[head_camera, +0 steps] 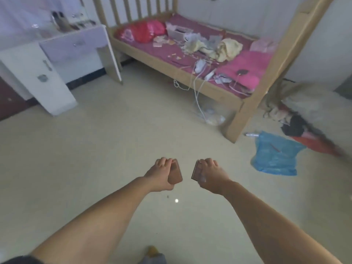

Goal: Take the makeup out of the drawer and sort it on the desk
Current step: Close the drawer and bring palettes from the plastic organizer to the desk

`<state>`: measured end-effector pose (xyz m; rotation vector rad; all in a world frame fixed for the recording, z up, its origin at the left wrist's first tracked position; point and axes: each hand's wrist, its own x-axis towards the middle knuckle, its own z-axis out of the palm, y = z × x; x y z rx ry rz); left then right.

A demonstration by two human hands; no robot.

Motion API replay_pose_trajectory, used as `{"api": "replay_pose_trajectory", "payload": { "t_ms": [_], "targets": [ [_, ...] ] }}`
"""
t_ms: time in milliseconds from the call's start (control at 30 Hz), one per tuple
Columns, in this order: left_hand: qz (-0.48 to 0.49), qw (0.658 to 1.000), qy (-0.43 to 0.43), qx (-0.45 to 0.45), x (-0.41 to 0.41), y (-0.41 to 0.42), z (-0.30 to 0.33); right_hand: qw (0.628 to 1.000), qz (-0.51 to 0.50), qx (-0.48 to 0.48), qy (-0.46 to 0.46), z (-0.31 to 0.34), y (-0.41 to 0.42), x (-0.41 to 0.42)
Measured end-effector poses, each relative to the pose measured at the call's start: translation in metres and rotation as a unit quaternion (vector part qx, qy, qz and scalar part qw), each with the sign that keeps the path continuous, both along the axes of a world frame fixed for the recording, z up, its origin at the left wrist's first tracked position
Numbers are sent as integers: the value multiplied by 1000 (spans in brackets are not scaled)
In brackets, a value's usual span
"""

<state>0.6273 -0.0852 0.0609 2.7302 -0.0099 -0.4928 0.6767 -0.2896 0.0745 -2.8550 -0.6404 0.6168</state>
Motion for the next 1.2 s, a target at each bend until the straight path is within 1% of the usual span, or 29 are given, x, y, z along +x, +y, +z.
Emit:
{"api": "replay_pose_trajectory", "payload": {
  "t_ms": [200, 400, 600, 767, 967, 1200],
  "targets": [
    [132, 991, -12, 19, -24, 182, 10, 991, 135, 12, 1, 3, 196, 28],
    [224, 974, -14, 25, -20, 308, 1, 973, 229, 5, 0, -5, 338, 76],
    [290, 956, -31, 36, 50, 437, 0, 954, 300, 12, -21, -13, 485, 168],
    [351, 935, -32, 30, 120, 537, 13, 935, 353, 15, -28, 1, 612, 253],
    [407, 913, -15, 8, 178, 652, 18, 913, 407, 6, -16, 0, 746, 325],
    [428, 903, -30, 23, 246, 830, 15, 901, 433, 22, -29, -7, 935, 404]
  ]
}}
